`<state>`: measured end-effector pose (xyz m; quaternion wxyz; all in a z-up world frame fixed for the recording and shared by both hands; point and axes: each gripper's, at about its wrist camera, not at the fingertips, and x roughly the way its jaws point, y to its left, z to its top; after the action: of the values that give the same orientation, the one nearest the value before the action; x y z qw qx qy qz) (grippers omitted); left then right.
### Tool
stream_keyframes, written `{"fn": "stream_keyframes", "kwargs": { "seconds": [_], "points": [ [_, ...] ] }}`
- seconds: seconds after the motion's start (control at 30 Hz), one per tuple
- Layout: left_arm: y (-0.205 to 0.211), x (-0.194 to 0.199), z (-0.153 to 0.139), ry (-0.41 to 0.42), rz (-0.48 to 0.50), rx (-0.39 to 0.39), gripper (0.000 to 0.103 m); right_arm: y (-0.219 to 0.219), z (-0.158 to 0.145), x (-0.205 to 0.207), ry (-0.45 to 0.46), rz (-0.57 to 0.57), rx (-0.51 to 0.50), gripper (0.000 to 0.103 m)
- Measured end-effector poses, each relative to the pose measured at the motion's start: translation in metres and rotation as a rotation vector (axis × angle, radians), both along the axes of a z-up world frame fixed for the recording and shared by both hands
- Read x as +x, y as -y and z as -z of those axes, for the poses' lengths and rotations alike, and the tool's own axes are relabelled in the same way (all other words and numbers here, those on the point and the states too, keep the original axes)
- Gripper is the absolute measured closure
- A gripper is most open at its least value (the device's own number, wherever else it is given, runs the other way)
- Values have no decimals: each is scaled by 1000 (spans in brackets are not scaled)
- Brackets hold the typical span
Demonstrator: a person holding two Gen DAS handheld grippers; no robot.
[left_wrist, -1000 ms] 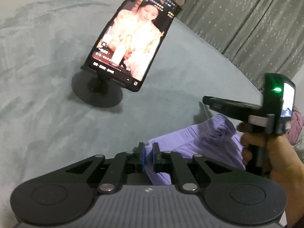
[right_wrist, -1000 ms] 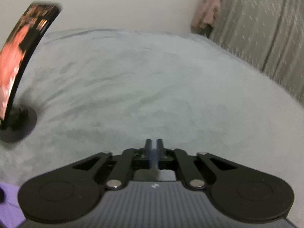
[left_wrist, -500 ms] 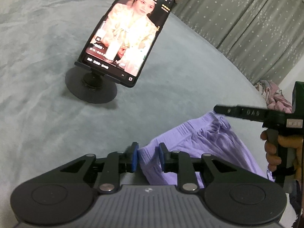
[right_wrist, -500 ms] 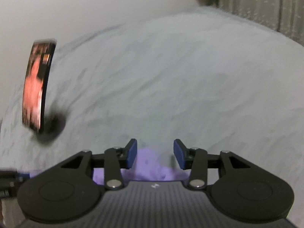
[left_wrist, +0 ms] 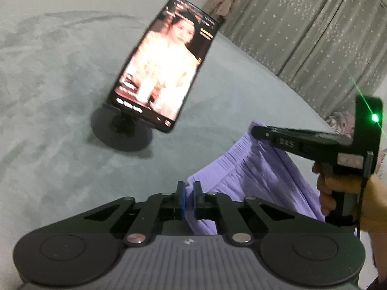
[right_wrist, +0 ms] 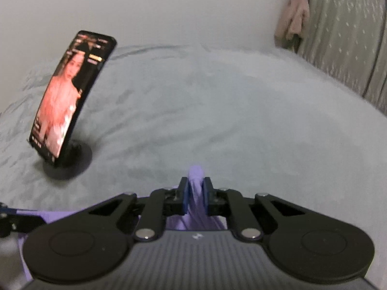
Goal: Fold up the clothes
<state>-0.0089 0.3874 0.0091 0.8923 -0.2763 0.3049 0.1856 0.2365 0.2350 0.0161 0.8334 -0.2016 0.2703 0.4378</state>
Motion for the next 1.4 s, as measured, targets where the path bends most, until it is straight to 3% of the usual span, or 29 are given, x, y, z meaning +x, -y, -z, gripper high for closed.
{"fn": "stream_keyframes", "kwargs": {
  "seconds": [0.07, 0.1, 0.2, 0.33, 0.37, 0.43, 0.5, 0.57, 0.63, 0.7, 0.87, 0.93, 1.17, 1.4],
  "points": [
    [-4, 1, 2, -17, -5, -3, 98, -14, 5, 1, 10, -11, -15, 94],
    [-6, 2, 4, -27, -5, -8, 98, -22, 10, 2, 14, -15, -26, 99],
    [-11, 8, 12, -58, 3, -26, 97, -38, 29, 4, 20, -10, -64, 97],
    [-10, 11, 12, -73, 9, -16, 91, -38, 38, 8, 14, 43, -33, 86],
    [-11, 11, 12, -70, 10, -23, 89, -37, 35, 9, 12, 66, -30, 70],
    [-11, 9, 11, -60, 17, -42, 77, -34, 29, 8, 22, 98, -31, 51],
    [-11, 8, 10, -48, 28, -60, 66, -26, 20, 6, 30, 128, -31, 45],
    [-8, 5, 9, -45, 31, -52, 64, -13, 9, 6, 1, 173, -16, 34],
    [-7, 2, 9, -44, 27, -50, 62, 3, -2, 3, -17, 219, -6, 32],
    [-7, -1, 9, -40, 30, -60, 52, 16, -7, -2, -16, 254, -10, 29],
    [-1, -2, 7, -39, -10, -80, 48, 79, -27, -23, -48, 397, -5, 20],
    [8, 1, 7, -61, -30, -46, 47, 103, -30, -35, -49, 432, -13, 19],
    [53, 13, 7, -162, -25, 139, 26, 201, -26, -85, -65, 554, -69, 15],
    [94, 16, 16, -235, -27, 310, 24, 279, -19, -117, -93, 639, -54, 10]
  ]
}}
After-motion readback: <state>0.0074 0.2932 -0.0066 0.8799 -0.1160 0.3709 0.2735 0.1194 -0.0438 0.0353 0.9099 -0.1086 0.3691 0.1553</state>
